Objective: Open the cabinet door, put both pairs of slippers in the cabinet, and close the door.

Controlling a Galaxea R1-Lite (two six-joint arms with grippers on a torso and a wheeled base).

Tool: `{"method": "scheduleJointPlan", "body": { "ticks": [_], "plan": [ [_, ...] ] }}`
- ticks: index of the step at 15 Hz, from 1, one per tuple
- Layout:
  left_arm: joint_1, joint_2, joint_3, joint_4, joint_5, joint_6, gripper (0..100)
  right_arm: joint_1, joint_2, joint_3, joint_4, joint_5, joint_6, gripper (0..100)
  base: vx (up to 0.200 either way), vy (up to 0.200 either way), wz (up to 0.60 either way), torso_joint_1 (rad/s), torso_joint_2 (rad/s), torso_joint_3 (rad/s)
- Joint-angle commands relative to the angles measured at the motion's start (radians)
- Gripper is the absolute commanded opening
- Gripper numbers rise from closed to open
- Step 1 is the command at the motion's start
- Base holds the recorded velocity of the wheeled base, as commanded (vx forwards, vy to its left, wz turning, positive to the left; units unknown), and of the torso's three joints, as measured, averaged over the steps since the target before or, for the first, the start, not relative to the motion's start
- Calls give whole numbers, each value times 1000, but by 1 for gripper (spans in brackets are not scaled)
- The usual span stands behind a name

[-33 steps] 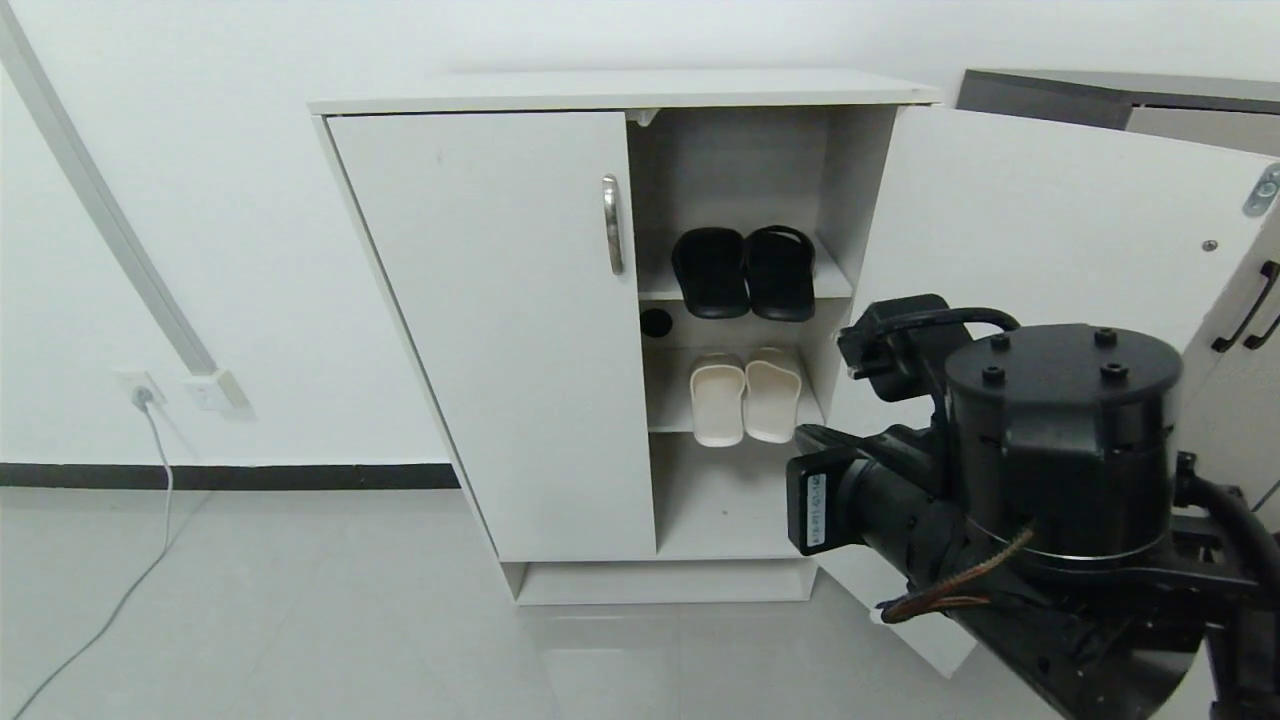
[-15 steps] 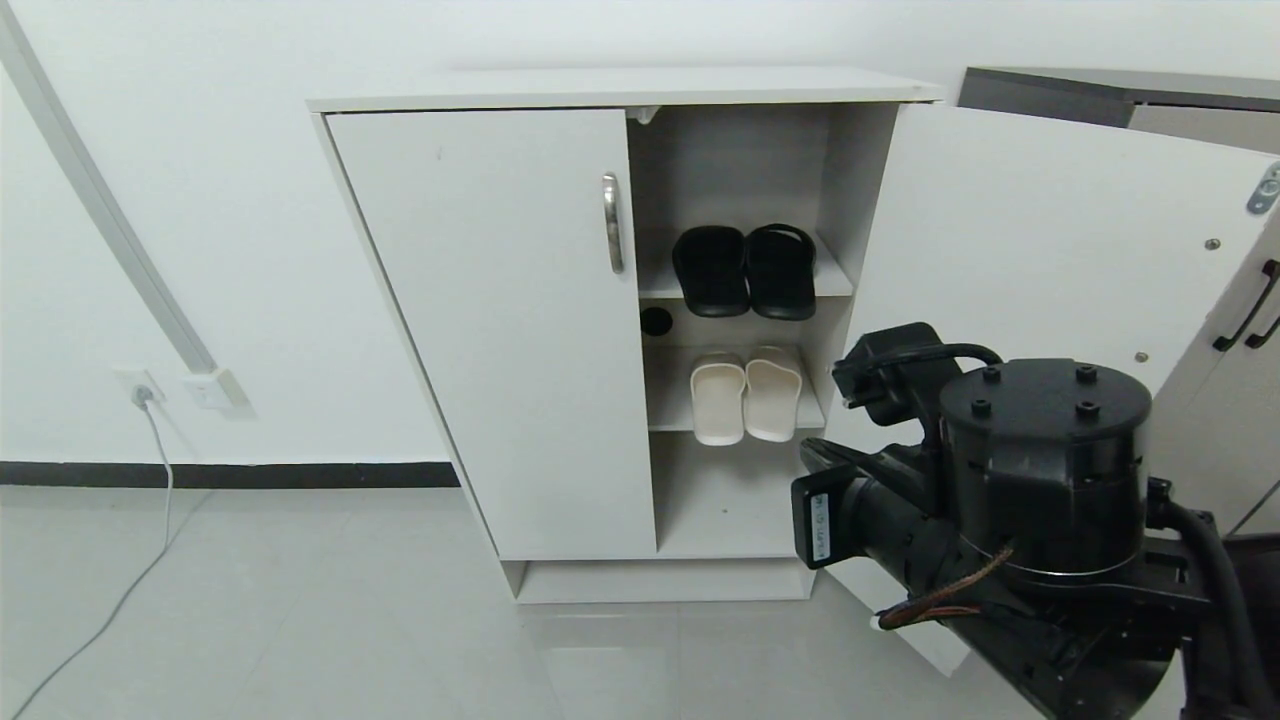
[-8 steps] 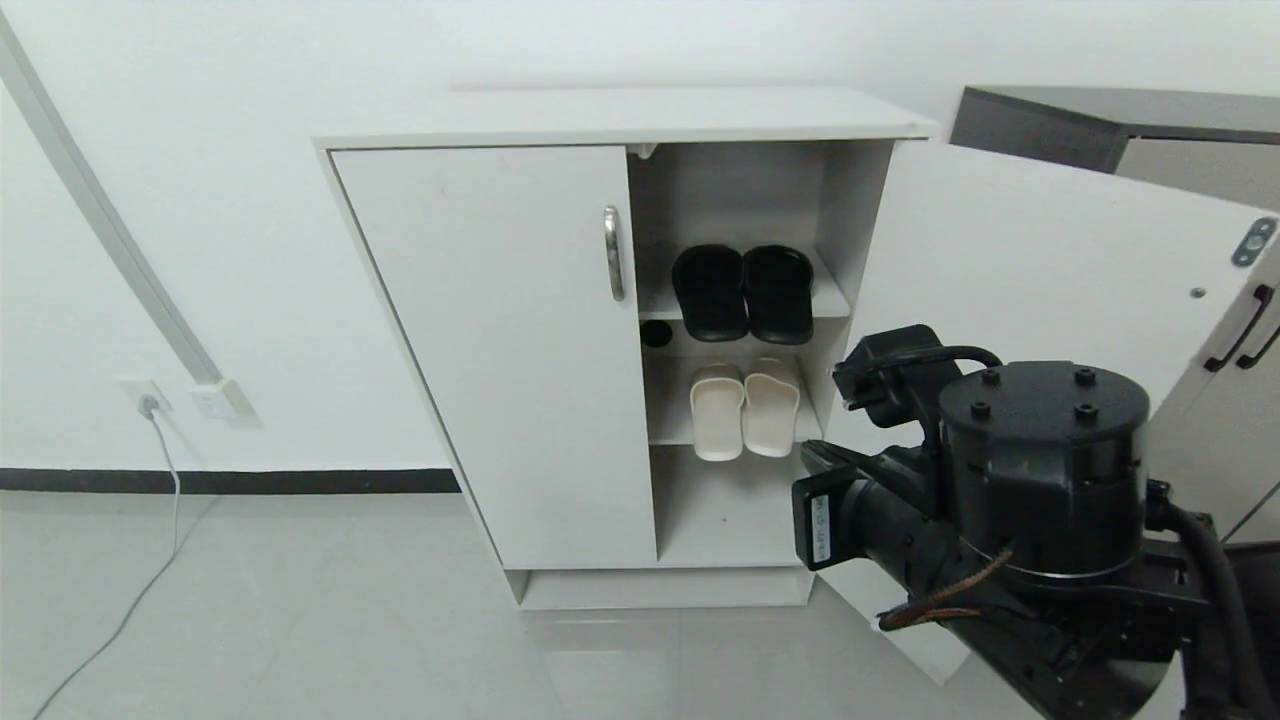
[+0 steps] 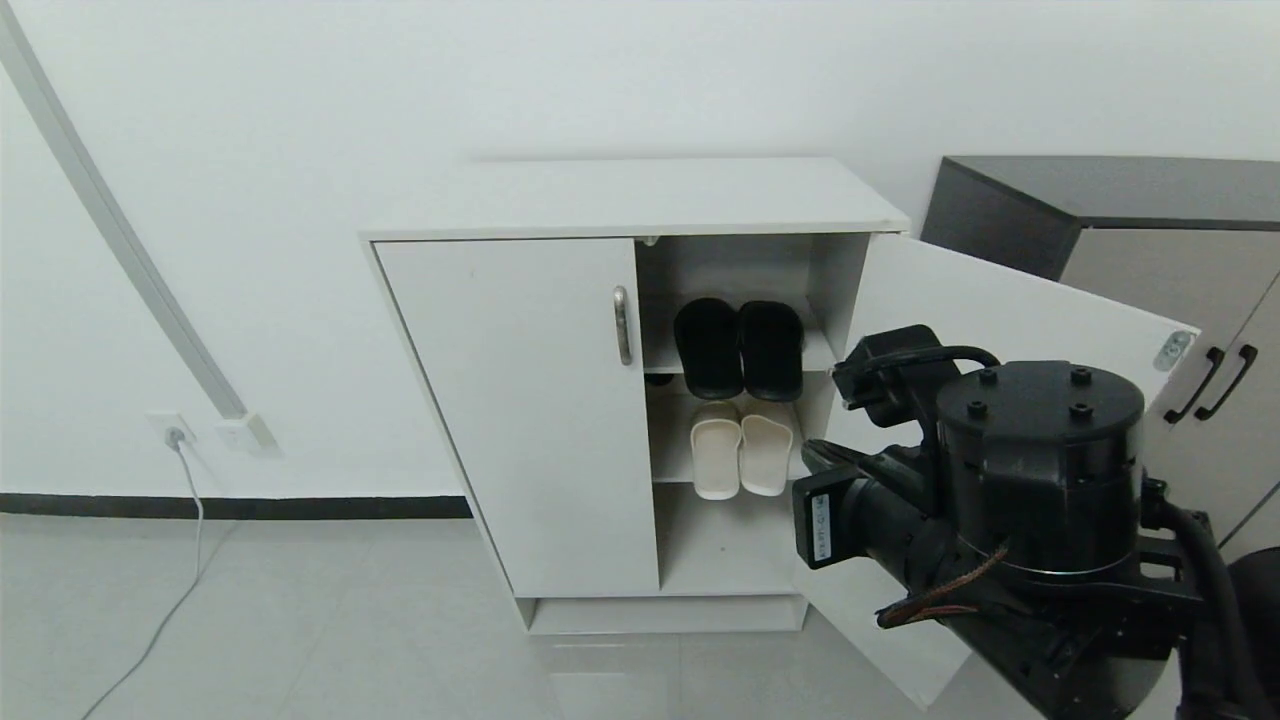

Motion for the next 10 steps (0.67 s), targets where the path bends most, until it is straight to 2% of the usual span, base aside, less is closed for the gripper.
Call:
{"method": "scheduleJointPlan", "body": {
  "ticks": [1, 10],
  "plan": [
    [0, 1, 0, 0, 0, 0, 0, 1, 2, 3, -1, 0, 0, 0, 0, 0, 0, 149, -471, -325],
    [0, 1, 0, 0, 0, 0, 0, -3, -1, 3, -1, 0, -2, 0, 0, 0, 0, 186, -499, -316]
  ]
}}
